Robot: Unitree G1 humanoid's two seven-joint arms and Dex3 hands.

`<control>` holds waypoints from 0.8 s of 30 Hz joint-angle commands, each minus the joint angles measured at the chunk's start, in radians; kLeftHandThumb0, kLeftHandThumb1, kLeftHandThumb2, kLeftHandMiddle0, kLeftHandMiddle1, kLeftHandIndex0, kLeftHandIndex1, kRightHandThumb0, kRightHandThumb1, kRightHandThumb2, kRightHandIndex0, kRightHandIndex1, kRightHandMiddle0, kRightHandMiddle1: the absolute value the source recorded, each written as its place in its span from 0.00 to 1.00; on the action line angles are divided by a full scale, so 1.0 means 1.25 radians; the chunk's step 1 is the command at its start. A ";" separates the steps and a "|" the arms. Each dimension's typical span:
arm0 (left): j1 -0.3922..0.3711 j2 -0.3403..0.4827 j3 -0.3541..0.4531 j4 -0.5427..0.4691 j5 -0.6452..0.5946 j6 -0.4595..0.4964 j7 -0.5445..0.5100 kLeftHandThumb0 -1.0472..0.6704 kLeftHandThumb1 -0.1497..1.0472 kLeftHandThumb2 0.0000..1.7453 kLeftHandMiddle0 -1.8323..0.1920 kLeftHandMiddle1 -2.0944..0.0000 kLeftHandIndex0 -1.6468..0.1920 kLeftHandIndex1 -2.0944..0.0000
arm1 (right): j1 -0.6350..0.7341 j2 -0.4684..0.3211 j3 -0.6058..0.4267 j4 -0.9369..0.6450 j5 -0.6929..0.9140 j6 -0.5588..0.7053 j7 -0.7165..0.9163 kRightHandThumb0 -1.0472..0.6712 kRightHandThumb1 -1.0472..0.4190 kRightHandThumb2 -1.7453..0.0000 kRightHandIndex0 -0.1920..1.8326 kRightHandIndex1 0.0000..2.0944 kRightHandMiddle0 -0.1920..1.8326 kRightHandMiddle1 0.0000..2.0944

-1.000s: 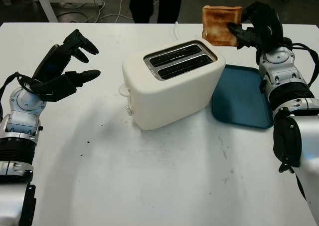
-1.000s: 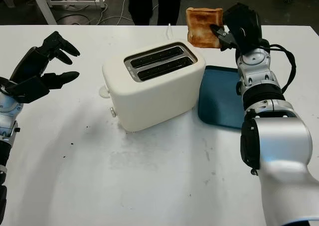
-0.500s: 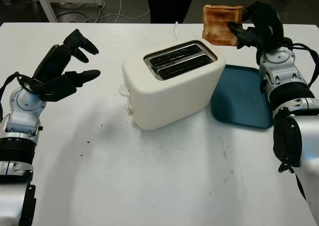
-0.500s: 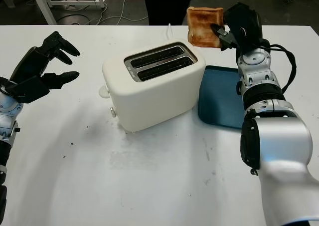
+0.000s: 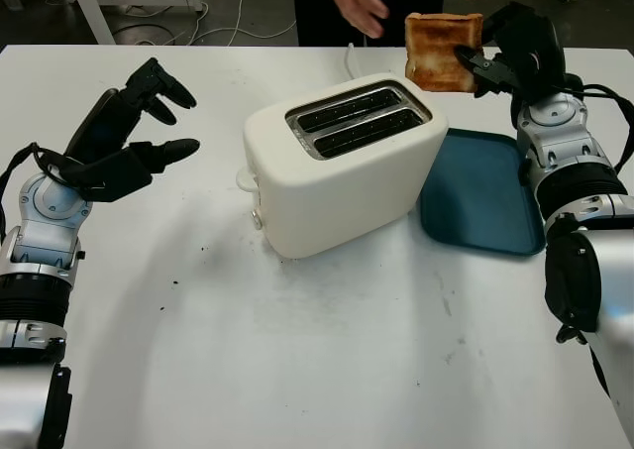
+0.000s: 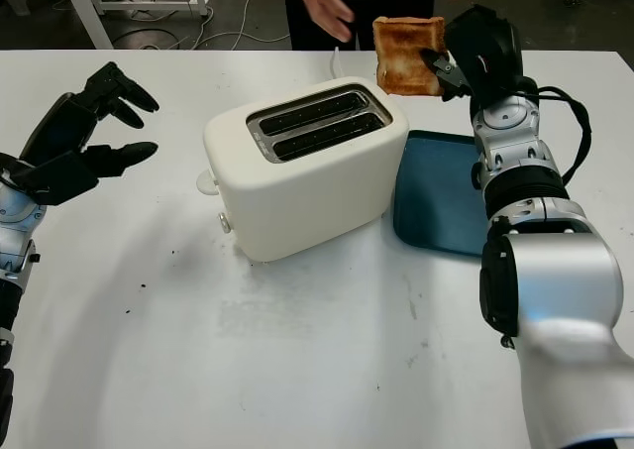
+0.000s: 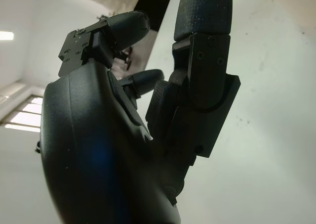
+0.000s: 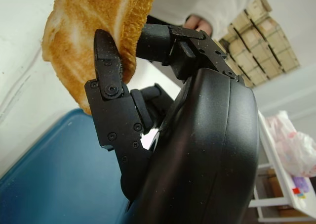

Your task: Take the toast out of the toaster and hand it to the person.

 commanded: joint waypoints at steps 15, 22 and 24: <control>0.003 0.003 0.004 -0.003 -0.002 -0.006 0.001 0.00 0.89 0.20 0.91 0.17 0.90 0.24 | -0.005 -0.005 -0.005 -0.004 0.008 -0.009 0.007 0.45 0.09 0.82 0.58 0.83 0.40 0.83; 0.003 0.005 0.003 0.002 0.001 -0.017 0.003 0.00 0.89 0.20 0.91 0.17 0.90 0.24 | -0.006 -0.003 -0.008 -0.003 0.010 -0.001 0.001 0.45 0.09 0.83 0.57 0.83 0.37 0.83; 0.003 0.004 0.005 0.001 -0.005 -0.011 -0.002 0.00 0.89 0.19 0.91 0.18 0.90 0.24 | -0.007 -0.003 -0.008 -0.002 0.010 -0.001 0.003 0.45 0.09 0.83 0.57 0.83 0.36 0.83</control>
